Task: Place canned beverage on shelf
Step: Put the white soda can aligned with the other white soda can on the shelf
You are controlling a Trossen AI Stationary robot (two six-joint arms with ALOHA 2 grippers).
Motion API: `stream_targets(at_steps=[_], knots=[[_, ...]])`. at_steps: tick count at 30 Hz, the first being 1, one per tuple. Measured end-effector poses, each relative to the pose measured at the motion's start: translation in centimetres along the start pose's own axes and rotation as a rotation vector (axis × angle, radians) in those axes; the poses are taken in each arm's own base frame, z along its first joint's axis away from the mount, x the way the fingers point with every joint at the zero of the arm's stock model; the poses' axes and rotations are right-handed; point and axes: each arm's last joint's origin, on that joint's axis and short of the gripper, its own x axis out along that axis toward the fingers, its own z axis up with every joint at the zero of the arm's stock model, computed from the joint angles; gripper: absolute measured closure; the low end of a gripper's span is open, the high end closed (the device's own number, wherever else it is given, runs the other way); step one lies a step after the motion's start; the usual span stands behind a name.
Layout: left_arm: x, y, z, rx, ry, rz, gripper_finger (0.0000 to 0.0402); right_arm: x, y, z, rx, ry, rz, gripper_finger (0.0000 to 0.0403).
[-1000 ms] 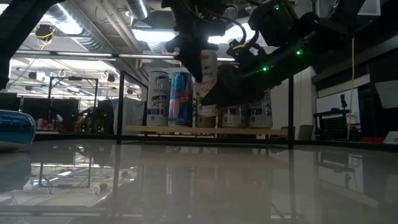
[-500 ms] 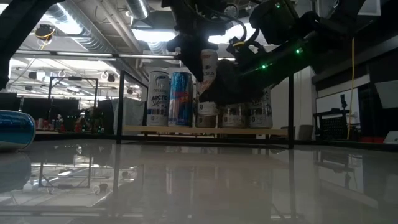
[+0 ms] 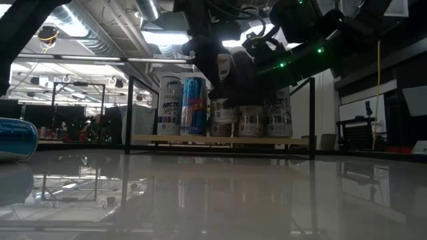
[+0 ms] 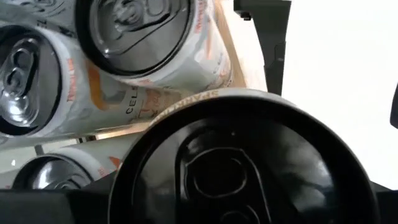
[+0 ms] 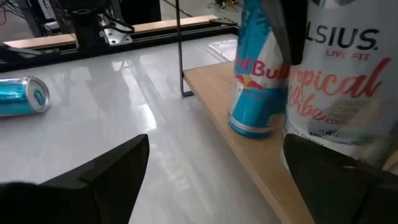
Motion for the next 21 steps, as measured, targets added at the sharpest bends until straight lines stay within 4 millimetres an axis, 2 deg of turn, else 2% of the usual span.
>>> stream_targets(at_steps=[13,21], knots=[[0.01,0.87,-0.69,-0.016,0.006,0.007,0.0142,0.01,-0.05,-0.02,-0.001,0.002,-0.005,0.0040],[0.03,0.83,-0.67,-0.015,0.000,-0.003,0.0142,0.01,-0.34,0.01,-0.002,-0.013,-0.099,0.0040]])
